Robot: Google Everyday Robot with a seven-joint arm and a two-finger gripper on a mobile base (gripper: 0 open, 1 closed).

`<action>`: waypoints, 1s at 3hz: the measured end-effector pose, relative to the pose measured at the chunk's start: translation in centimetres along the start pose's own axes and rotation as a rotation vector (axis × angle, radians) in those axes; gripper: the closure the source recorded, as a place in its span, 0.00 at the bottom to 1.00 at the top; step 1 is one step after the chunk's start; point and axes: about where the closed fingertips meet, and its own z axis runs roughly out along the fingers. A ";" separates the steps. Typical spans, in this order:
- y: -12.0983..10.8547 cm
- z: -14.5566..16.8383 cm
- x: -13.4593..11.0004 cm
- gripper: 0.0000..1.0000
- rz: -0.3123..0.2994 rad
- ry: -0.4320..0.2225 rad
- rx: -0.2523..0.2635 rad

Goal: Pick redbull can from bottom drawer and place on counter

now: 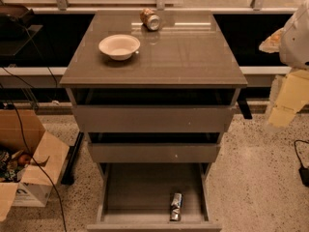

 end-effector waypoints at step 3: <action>0.7 2.8 -1.8 0.00 0.139 -0.186 -0.024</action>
Offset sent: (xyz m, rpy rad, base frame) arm 0.0082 -0.0023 -0.0121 0.1625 0.0032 -0.0607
